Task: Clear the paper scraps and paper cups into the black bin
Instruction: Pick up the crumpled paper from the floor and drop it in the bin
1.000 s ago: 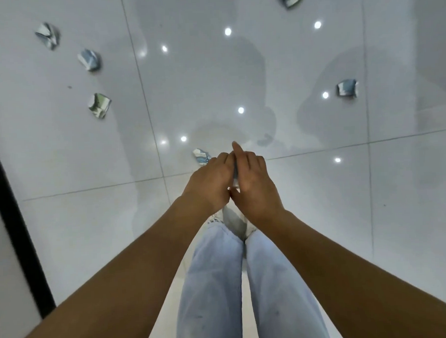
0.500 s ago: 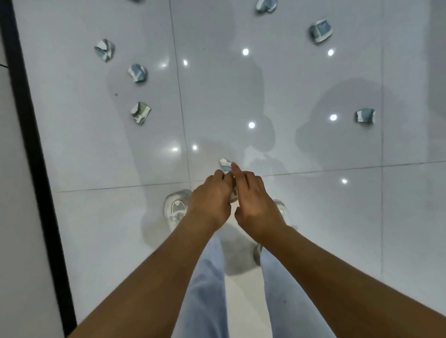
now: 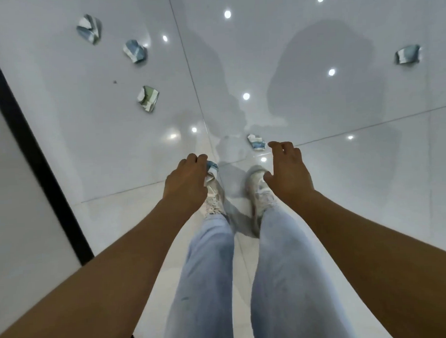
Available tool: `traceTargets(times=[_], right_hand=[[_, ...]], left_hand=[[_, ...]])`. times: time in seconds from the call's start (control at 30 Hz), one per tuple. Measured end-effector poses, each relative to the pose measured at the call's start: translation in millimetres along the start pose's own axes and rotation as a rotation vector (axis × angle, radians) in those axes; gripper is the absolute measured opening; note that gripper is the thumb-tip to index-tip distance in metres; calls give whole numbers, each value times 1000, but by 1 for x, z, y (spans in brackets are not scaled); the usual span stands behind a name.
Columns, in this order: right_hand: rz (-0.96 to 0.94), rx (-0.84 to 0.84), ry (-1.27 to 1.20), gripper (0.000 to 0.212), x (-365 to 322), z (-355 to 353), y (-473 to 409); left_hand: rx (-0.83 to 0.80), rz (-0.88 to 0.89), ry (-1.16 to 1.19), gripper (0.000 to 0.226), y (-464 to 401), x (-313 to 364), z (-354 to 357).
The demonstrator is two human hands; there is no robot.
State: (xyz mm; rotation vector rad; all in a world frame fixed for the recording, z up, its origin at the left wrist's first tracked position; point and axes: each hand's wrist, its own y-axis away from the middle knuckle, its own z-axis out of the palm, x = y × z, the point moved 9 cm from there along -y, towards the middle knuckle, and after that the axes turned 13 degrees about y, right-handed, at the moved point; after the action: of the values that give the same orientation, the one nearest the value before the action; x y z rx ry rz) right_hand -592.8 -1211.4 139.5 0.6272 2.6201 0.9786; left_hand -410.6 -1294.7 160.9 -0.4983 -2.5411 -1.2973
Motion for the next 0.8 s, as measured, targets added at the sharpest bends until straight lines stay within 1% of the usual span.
traceTargets(times=[0.2, 0.33, 0.47, 0.57, 0.7, 0.8], right_hand=[[78, -22, -45, 66, 2, 83, -64], [94, 6, -62, 70, 3, 146, -125], [139, 15, 4, 74, 15, 198, -181], [158, 21, 16, 74, 22, 222, -200], [157, 106, 62, 63, 23, 232, -200], [157, 122, 65, 57, 25, 232, -199]], left_hand=[[-3, 22, 6, 48, -63, -47, 44], [43, 69, 15, 54, -117, -74, 80], [79, 97, 46, 57, -163, -99, 116], [62, 108, 125, 58, -190, -111, 140], [58, 111, 176, 57, -206, -117, 163], [58, 111, 196, 63, -209, -113, 170]])
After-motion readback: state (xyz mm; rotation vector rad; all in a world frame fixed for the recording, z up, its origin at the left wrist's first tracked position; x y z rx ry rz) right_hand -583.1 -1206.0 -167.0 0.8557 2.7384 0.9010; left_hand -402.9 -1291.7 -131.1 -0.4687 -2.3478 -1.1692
